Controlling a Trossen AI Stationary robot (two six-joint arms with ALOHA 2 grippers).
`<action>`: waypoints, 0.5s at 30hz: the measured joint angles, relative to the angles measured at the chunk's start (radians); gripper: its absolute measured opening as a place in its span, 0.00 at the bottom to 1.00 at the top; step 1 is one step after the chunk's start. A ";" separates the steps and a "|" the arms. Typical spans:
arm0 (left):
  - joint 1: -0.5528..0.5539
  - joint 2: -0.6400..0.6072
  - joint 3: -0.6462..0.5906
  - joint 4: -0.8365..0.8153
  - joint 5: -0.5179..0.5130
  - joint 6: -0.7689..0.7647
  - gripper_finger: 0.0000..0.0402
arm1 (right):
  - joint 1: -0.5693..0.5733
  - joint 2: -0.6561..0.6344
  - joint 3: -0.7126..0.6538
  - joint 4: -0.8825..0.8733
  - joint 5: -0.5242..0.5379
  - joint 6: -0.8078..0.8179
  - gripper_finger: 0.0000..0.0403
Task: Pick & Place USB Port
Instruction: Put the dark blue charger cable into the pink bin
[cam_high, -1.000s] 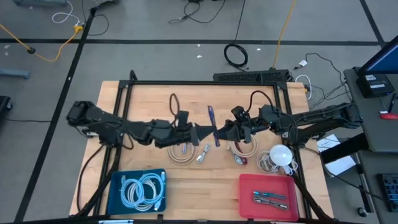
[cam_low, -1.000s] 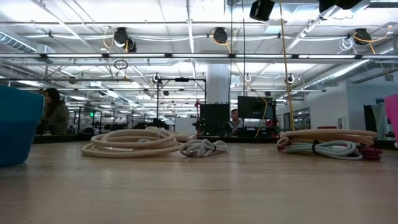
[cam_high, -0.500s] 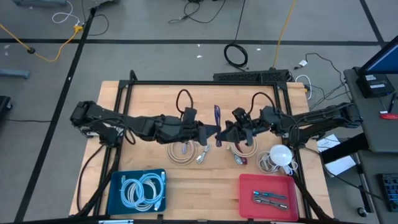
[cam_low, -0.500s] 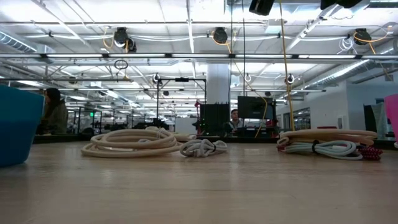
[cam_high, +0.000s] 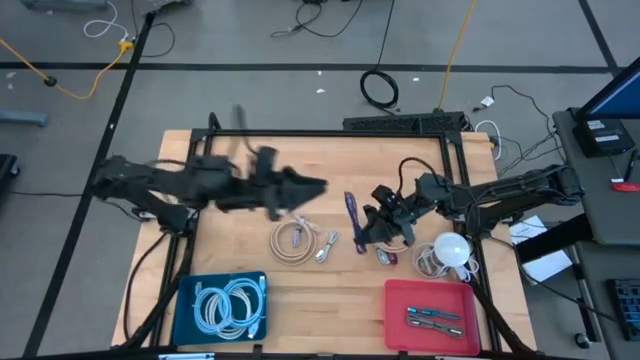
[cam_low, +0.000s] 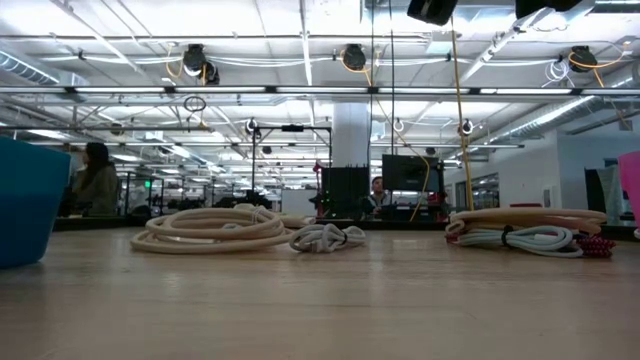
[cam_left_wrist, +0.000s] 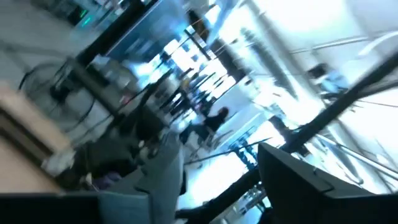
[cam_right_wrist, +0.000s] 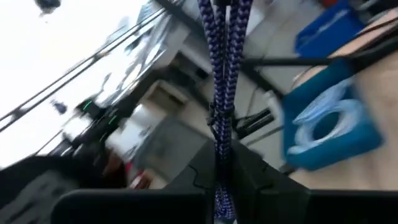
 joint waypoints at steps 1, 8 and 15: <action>-0.011 -0.028 0.000 -0.005 -0.009 0.027 0.54 | 0.011 -0.008 0.001 -0.005 -0.026 0.001 0.03; -0.119 -0.178 0.000 -0.197 -0.126 0.075 0.57 | 0.294 -0.155 0.002 -0.396 -0.020 0.014 0.03; -0.261 -0.200 0.000 -0.429 -0.266 0.027 0.57 | 0.726 -0.155 0.002 -0.696 0.364 0.216 0.03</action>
